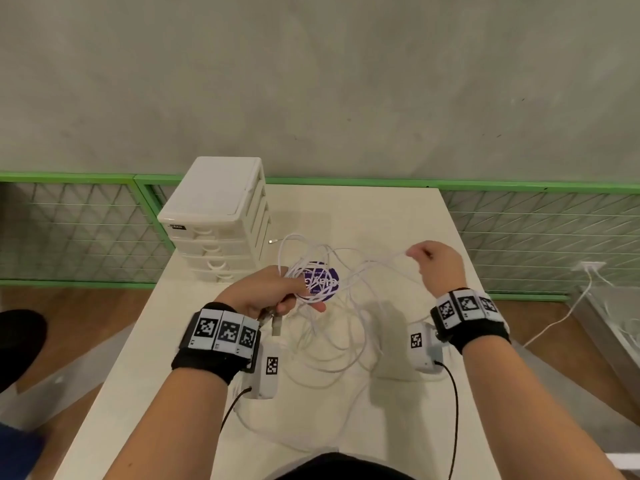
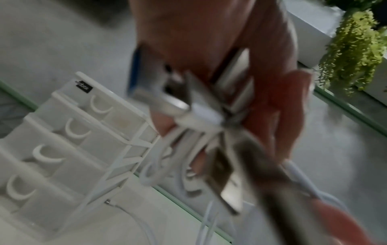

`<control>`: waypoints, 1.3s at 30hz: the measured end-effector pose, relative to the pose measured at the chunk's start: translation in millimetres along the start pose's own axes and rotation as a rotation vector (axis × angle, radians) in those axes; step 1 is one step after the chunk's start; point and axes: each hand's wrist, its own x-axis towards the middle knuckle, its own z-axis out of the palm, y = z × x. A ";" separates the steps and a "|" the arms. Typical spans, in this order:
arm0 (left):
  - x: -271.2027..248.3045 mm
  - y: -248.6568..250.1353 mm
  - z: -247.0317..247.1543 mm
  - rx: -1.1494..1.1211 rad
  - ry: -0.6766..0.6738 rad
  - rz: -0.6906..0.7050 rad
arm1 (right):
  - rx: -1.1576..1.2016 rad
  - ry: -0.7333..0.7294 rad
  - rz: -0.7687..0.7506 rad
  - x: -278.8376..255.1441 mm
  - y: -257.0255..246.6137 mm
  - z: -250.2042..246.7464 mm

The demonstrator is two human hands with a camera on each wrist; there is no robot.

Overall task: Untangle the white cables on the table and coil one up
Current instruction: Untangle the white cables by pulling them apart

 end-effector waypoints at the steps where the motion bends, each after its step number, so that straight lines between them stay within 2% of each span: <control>1: -1.6 0.3 -1.6 -0.011 -0.022 0.001 | 0.008 0.080 0.062 1.7 7.9 -6.2; 4: -2.0 -7.6 -7.0 -0.044 -0.078 0.019 | -0.027 0.238 0.265 -0.9 32.8 -18.3; 5: -2.2 -9.1 -7.0 -0.070 -0.074 0.023 | -0.066 0.226 0.324 -3.0 42.1 -17.5; 7: 2.1 -11.0 -6.7 -0.126 -0.037 0.045 | -0.187 0.057 0.383 -9.4 57.4 -6.1; 8: 3.9 -9.1 -4.6 -0.132 -0.018 0.048 | -0.226 -0.031 0.368 -13.9 60.8 2.1; 10: 9.1 -8.0 -2.0 -0.139 0.026 0.048 | -0.164 -0.118 0.272 -22.8 57.8 19.5; 13: 13.7 -6.3 2.6 -0.156 0.089 0.037 | 0.009 -0.145 0.028 -37.1 30.4 36.7; 16: 19.6 -6.8 7.9 -0.151 0.119 0.034 | 0.188 -0.186 -0.118 -50.3 -8.5 44.3; 18: 20.1 -5.6 11.5 -0.148 0.136 0.021 | 0.283 -0.214 -0.155 -56.0 -28.7 49.2; 21: 16.6 -2.5 15.6 -0.165 0.135 0.032 | 0.366 -0.132 -0.190 -59.1 -46.4 55.9; 23: 14.4 -0.3 16.4 -0.148 0.126 0.034 | 0.343 -0.059 -0.229 -59.7 -52.3 59.9; 25: 13.3 0.1 17.8 -0.141 0.120 0.052 | 0.274 -0.047 -0.307 -59.9 -55.0 62.3; 27: 12.7 -0.2 19.6 -0.139 0.118 0.071 | 0.200 -0.132 -0.385 -60.1 -54.6 64.3; 30: 10.0 -2.4 18.7 -0.171 0.116 0.078 | 0.251 -0.327 -0.308 -57.9 -57.2 58.8; 32: 7.6 -2.7 16.8 -0.126 0.087 0.060 | 0.198 -0.367 -0.313 -52.1 -54.0 49.2; 34: 5.3 -4.9 10.9 -0.103 0.084 0.052 | 0.089 -0.311 -0.319 -39.8 -44.8 34.7; 35: 3.3 -5.8 6.9 -0.102 0.096 0.047 | 0.037 -0.229 -0.285 -31.7 -37.8 25.7; 39: -2.7 -10.8 -9.8 -0.057 0.093 0.029 | -0.091 0.177 0.013 -9.4 -3.5 -14.9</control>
